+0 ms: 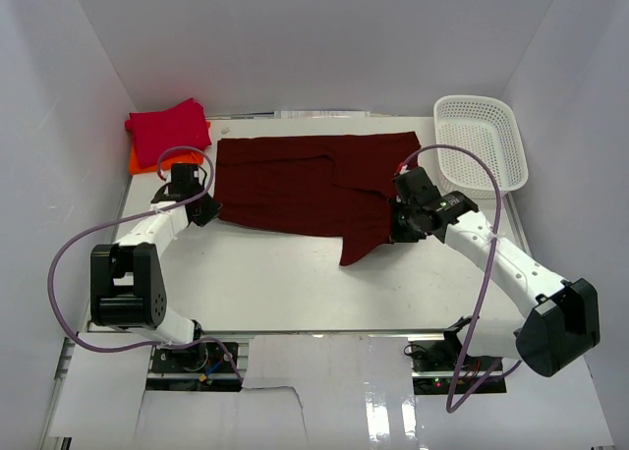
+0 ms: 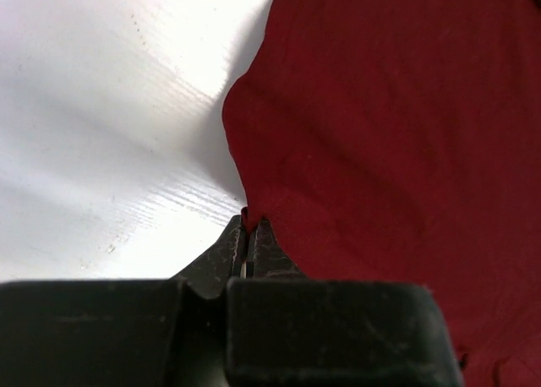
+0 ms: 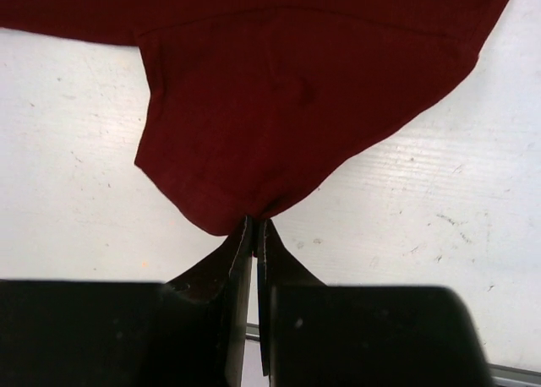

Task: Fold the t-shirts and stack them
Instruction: Grap the side of the flattened tshirt closest away from the robot with both arms, then fold the other side of the tshirt into a rectangle

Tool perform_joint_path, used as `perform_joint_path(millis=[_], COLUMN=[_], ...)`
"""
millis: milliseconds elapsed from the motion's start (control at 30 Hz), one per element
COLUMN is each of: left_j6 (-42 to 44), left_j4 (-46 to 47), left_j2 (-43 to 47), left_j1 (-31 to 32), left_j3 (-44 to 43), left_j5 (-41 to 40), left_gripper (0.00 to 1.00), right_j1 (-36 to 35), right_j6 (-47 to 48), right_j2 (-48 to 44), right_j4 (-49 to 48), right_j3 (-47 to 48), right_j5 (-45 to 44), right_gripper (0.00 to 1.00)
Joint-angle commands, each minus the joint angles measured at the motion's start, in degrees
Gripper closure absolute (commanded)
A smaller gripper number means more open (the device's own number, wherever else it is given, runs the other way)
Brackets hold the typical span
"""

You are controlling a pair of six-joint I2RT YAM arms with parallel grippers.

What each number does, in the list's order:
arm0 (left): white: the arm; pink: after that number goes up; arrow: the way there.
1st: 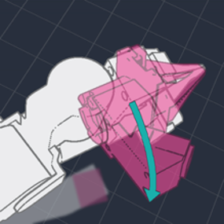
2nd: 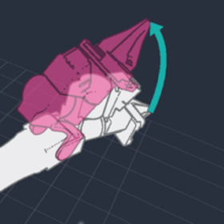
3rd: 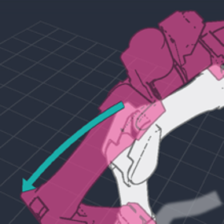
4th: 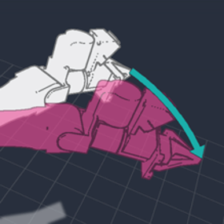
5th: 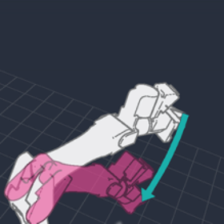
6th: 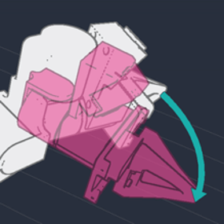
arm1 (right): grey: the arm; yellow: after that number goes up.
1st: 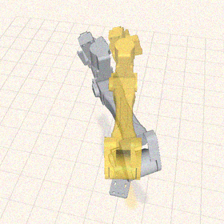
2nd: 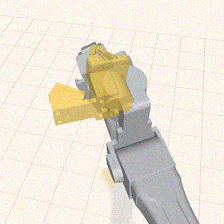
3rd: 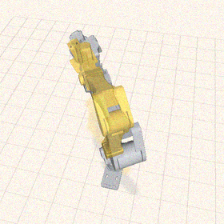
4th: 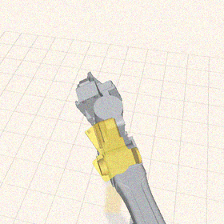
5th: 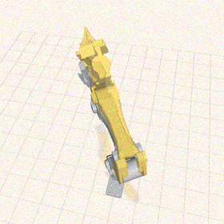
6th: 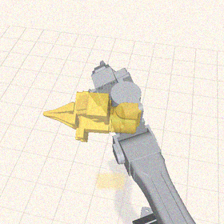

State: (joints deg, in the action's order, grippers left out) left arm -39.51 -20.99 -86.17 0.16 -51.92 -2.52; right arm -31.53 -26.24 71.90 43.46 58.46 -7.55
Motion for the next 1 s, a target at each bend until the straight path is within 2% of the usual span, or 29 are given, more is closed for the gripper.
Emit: perform_joint_path(millis=[0,567,967], left_j6=[-0.22,-0.31,0.31], left_j4=[-0.89,-0.98,-2.82], left_j2=[-0.48,-3.47,-5.76], left_j1=[-0.08,-0.08,-0.08], left_j3=[-2.57,-5.65,-12.84], left_j5=[-0.55,0.42,-0.02], left_gripper=[1.0,1.0,1.0], right_j1=[1.29,9.64,12.1], right_j6=[2.59,9.63,12.79], right_j2=[0.7,8.43,16.08], right_j4=[1.88,5.14,7.16], right_j3=[5.34,21.59,33.56], right_j5=[-0.89,2.19,3.24], right_gripper=[0.92,0.92,0.92])
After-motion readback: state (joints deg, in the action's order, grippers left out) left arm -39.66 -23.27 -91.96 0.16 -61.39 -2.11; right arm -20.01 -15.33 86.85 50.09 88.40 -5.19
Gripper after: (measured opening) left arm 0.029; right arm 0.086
